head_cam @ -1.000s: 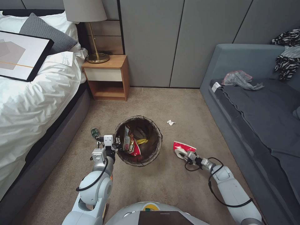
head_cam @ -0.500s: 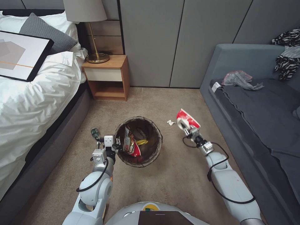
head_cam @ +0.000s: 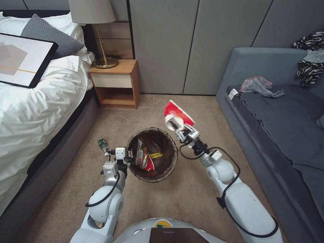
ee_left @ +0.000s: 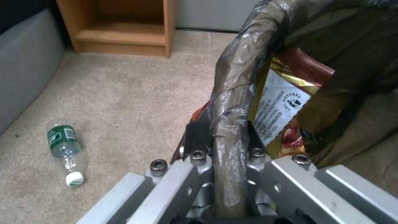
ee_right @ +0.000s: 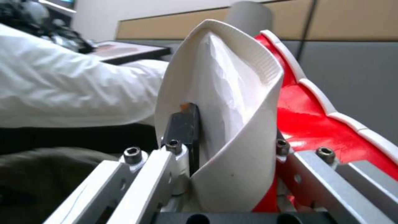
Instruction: Pick up the trash bin, then pick up the garbage from the floor and place it into the trash bin.
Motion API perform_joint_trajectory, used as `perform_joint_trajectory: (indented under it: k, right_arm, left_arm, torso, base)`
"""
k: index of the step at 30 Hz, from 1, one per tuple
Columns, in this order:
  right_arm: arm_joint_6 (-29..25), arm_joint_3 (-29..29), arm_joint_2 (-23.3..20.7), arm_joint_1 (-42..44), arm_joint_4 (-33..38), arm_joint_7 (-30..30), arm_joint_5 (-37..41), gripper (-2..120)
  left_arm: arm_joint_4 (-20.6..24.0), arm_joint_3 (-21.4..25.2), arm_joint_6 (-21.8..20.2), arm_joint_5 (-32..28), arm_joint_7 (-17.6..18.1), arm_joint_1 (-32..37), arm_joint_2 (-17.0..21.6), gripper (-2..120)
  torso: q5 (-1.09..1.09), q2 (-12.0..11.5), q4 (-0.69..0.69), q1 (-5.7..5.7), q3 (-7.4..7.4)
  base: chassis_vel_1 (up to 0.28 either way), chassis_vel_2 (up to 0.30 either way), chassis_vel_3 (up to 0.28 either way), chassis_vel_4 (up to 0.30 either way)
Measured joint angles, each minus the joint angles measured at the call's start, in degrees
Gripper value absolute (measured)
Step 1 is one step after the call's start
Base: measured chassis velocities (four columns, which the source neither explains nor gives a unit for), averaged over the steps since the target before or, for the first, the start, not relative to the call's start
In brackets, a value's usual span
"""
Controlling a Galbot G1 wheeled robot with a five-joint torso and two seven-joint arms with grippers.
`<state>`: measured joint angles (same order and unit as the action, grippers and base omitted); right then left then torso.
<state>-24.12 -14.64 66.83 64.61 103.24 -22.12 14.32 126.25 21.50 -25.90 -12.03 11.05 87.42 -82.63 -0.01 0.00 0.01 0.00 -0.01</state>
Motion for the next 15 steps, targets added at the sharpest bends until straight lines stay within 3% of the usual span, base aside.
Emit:
perform_joint_trajectory:
  k: [15]
  right_arm:
    - [1.97, 7.94, 0.32, -1.49, 0.25, 2.12, -2.86, 18]
  left_arm:
    - [-0.13, -0.50, 0.03, 0.25, 0.00, 0.11, -0.30, 0]
  torso:
    - [0.00, 0.00, -0.01, 0.00, 0.00]
  base:
    - [0.000, 0.000, 0.000, 0.000]
